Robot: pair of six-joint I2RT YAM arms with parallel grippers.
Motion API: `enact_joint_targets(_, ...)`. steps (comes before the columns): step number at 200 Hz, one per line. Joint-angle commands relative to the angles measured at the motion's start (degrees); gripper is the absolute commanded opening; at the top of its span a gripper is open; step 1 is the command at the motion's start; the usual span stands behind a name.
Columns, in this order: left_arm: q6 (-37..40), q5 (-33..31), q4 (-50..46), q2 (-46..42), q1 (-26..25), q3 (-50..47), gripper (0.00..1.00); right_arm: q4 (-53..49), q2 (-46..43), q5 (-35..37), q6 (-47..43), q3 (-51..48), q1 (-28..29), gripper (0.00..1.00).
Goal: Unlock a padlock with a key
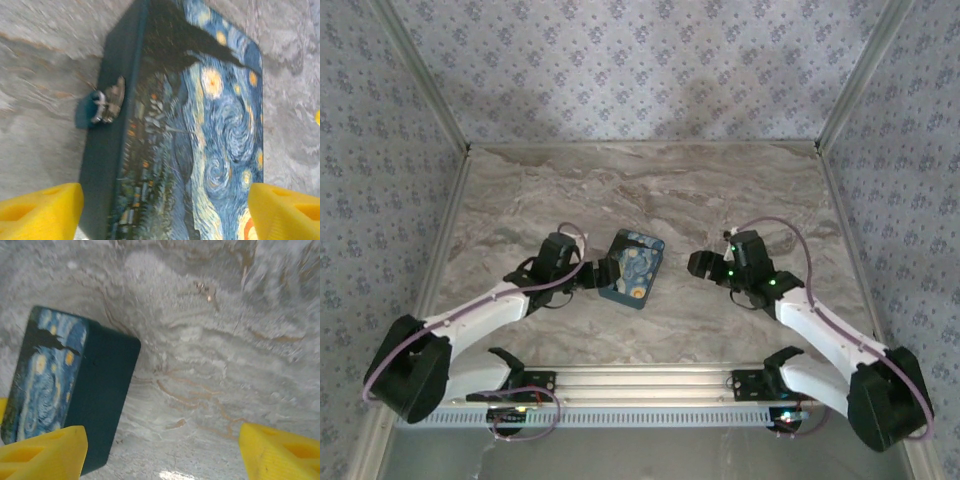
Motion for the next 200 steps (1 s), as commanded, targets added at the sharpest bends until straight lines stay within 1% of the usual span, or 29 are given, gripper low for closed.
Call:
enact_joint_targets(1, -1.3, 1.2, 3.6, 2.1, -2.2, 1.6, 0.81, 2.4, 3.9, 1.0, 2.0, 4.0, 2.3, 0.8)
enact_joint_targets(31, -2.8, 0.6, 4.1, 3.6, -5.9, 2.6, 0.78, 2.3, 12.3, -0.2, 2.4, 9.9, 4.7, 0.78)
enact_joint_targets(78, -5.9, -3.8, 6.3, 4.1, -13.9, 2.6, 0.78, 1.3, 26.7, -1.4, 1.5, 21.3, 6.7, 0.75)
enact_joint_targets(126, -9.3, -8.1, 8.8, 0.9, -16.9, -1.0, 0.78, -2.0, 38.6, -5.5, -0.7, 34.5, 9.1, 0.72)
enact_joint_targets(143, -9.6, -10.5, 6.5, -2.1, -17.1, -1.5, 0.79, -3.7, 41.3, -6.2, -1.4, 38.8, 9.5, 0.71)
enact_joint_targets(165, -9.4, -16.0, -0.6, -8.6, -16.7, -1.4, 0.83, -5.0, 41.1, -5.2, -2.0, 39.4, 9.5, 0.73)
enact_joint_targets(180, -9.2, -17.4, -5.9, -12.8, -14.4, -0.4, 0.84, -7.3, 38.8, -2.6, -2.3, 38.6, 9.6, 0.75)
enact_joint_targets(192, -8.8, -16.9, -9.1, -15.1, -11.4, 0.4, 0.84, -8.8, 35.9, -0.6, -2.3, 37.5, 9.5, 0.76)
enact_joint_targets(200, -8.1, -16.0, -11.0, -15.8, -8.9, 1.2, 0.84, -9.5, 33.8, 0.5, -2.3, 34.4, 9.5, 0.76)
